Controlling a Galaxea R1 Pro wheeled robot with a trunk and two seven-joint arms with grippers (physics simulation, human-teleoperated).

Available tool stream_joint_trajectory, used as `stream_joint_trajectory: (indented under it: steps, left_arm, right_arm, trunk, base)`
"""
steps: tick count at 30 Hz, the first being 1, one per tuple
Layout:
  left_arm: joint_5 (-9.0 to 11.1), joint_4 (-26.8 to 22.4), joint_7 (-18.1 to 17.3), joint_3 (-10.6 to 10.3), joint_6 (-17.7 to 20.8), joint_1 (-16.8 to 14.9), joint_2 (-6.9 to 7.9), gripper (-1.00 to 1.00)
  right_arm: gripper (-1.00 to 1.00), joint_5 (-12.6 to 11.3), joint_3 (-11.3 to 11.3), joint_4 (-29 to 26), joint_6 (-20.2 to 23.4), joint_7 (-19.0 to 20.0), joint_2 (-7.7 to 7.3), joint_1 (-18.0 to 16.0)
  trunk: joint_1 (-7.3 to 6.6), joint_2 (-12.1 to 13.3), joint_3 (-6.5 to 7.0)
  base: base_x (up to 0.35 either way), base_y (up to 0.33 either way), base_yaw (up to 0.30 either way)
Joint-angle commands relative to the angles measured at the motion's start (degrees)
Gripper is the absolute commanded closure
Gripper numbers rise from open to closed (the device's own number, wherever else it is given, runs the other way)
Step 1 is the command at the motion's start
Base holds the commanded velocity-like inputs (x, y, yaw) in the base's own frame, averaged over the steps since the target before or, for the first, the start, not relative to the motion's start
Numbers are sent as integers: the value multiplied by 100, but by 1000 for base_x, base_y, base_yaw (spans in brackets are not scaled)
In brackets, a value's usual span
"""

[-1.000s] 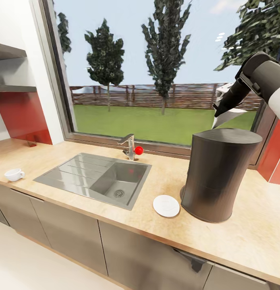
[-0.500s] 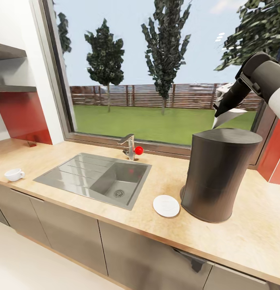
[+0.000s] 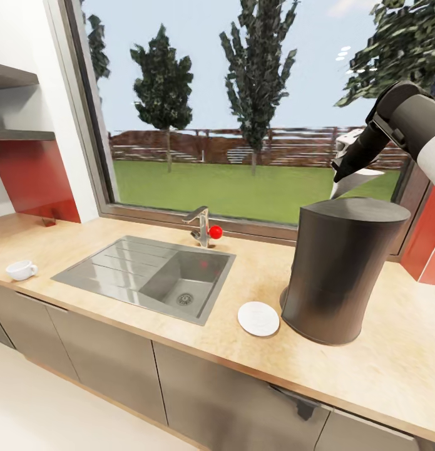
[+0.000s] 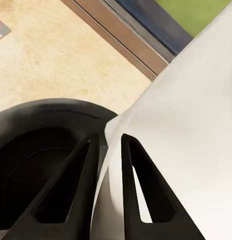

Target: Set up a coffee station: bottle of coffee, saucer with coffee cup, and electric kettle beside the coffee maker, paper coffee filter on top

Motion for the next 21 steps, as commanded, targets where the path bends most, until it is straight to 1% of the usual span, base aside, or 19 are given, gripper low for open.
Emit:
stream_joint_trajectory:
  steps: [1, 21]
  left_arm:
    - [11, -9, -12, 5, -6, 2, 0, -100]
    - [11, -9, -12, 5, -6, 2, 0, -100]
  right_arm:
    - [100, 50, -7, -15, 32, 44, -3, -2]
    - [100, 53, -8, -22, 32, 44, -1, -2]
  trunk:
    - [0, -4, -7]
    - [0, -4, -71]
  base:
    - [0, 0, 0]
    - [0, 0, 0]
